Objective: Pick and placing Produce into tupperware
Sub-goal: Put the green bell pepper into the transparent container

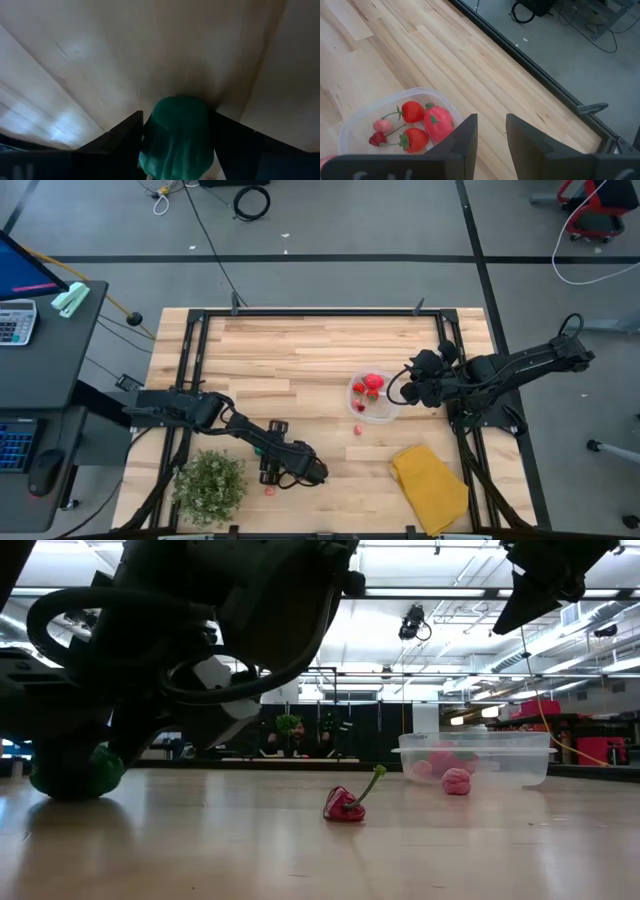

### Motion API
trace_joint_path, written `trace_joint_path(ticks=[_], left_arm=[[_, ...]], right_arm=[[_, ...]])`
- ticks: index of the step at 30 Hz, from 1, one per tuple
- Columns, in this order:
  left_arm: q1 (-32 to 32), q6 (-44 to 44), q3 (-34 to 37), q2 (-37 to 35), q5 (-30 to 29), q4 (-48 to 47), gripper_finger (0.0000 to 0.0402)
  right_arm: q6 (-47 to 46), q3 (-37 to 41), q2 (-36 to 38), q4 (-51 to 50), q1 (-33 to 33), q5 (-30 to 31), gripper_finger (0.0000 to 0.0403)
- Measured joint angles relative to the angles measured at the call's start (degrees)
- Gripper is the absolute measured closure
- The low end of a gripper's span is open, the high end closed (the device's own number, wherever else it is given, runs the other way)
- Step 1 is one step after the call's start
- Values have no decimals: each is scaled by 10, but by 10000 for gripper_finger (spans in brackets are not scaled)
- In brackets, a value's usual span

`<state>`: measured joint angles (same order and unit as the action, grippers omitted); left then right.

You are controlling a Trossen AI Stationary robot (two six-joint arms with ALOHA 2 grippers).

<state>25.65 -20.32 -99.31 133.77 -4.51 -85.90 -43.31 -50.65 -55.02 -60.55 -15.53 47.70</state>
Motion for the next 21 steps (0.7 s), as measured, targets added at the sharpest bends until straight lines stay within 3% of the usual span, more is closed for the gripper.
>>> trace_joint_path(ticks=[4, 8, 16, 21], left_arm=[[-4, 0, -9, 1, -6, -4, 215], [-14, 0, -31, 2, -49, -6, 238], [-54, 36, -102, 2, -171, 11, 241], [-89, 92, -160, 2, -225, 97, 248]], right_arm=[[0, 0, 0, 0, 0, 1, 293], [0, 0, 0, 0, 0, 1, 293], [0, 0, 0, 0, 0, 1, 293], [0, 0, 0, 0, 0, 1, 293]])
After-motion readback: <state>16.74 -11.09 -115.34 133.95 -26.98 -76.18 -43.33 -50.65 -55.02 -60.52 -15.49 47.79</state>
